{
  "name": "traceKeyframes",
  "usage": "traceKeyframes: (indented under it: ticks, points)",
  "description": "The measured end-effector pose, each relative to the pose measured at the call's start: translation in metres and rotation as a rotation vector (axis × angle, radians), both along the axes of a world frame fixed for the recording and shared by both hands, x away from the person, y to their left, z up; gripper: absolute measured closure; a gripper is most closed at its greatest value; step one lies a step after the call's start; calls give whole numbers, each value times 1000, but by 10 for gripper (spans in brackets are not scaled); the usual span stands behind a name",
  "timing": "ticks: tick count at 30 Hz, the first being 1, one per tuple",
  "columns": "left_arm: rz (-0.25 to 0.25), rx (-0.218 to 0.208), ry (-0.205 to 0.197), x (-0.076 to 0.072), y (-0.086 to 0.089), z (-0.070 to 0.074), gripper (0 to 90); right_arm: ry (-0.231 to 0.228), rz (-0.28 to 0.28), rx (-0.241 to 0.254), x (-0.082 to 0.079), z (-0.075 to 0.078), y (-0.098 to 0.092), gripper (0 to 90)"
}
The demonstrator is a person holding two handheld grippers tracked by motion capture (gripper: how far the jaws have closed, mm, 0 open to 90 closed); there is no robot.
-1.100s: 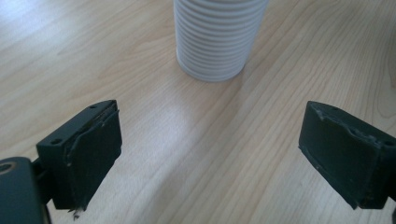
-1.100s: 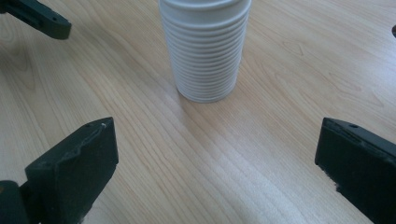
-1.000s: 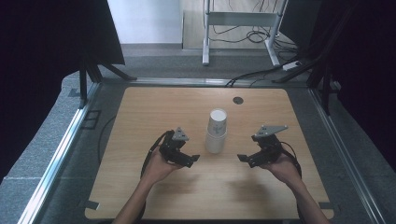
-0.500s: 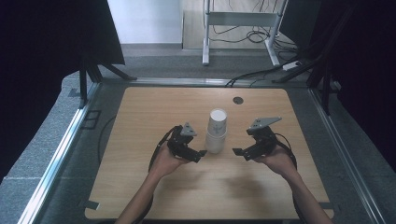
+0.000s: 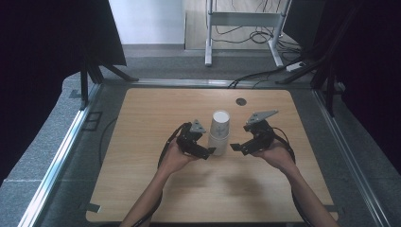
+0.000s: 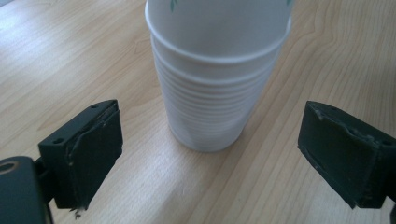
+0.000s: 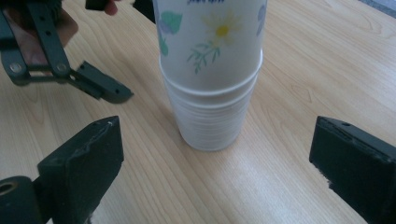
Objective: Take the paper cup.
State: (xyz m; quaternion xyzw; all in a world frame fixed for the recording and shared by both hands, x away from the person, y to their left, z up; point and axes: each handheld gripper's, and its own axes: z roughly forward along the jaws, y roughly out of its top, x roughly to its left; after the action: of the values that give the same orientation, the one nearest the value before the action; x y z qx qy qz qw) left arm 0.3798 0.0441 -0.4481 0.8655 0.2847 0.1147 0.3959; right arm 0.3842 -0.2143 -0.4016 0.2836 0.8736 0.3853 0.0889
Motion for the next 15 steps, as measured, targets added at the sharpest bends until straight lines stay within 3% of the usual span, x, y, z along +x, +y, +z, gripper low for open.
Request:
traceKeyframes:
  ticks: [15]
  points:
    - [-14, -42, 21, 13, -15, 1, 72, 7, 29, -2, 16, 12, 17, 79]
